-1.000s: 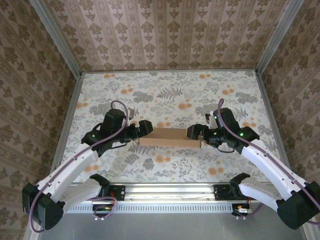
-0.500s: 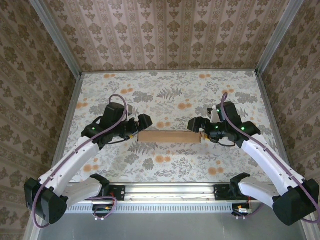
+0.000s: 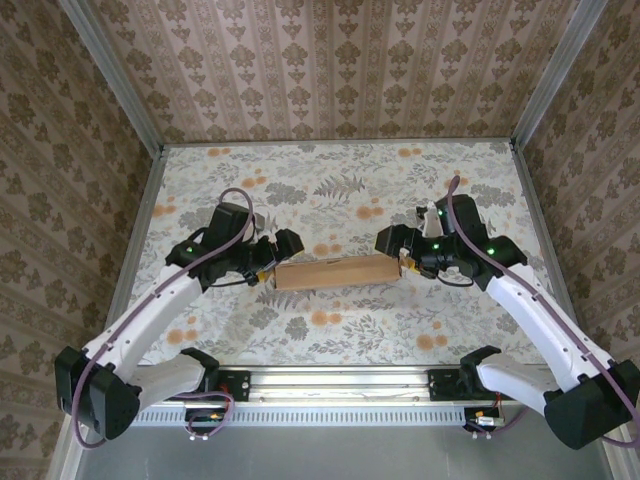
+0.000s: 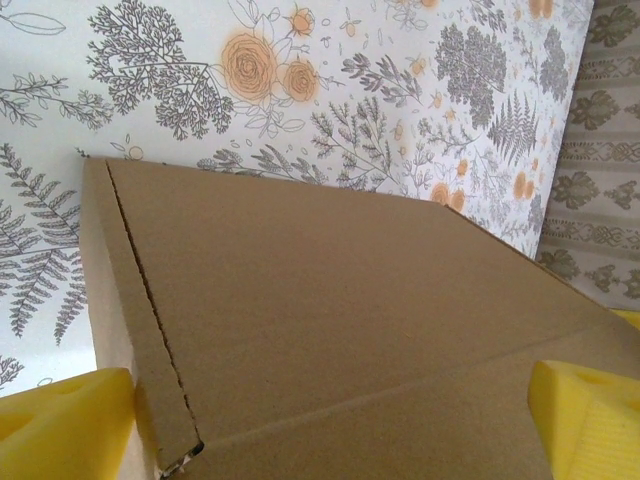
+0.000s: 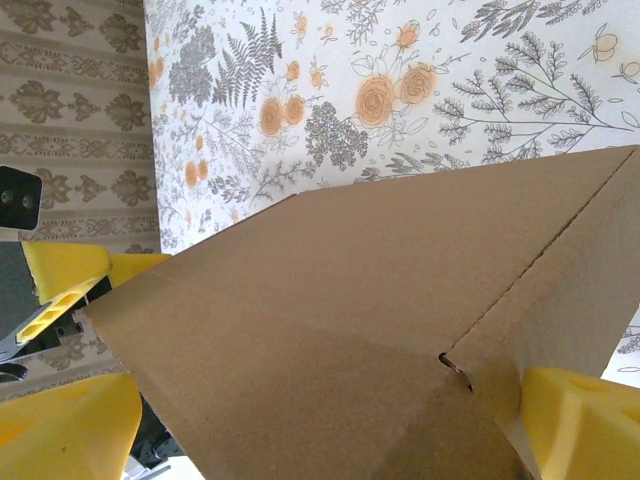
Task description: Fold the paper box
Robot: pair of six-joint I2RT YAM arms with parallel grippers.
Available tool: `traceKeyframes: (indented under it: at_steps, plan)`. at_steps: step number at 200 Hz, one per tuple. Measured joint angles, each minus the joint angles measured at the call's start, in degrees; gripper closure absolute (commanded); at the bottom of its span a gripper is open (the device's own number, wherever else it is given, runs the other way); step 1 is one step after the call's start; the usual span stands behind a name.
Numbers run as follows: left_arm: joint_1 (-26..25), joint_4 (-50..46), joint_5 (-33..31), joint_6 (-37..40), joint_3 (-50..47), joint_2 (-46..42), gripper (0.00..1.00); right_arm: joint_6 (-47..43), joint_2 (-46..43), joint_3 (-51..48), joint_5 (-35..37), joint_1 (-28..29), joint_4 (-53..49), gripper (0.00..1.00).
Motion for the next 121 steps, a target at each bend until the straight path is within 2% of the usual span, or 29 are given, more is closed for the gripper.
traceKeyframes:
  at_steps: [121]
  plan:
    - [3.96,3.08,3.87,2.12,4.59,9.42,0.0,-0.46,6.21,0.0,0.02,-2.25,0.61,0.02]
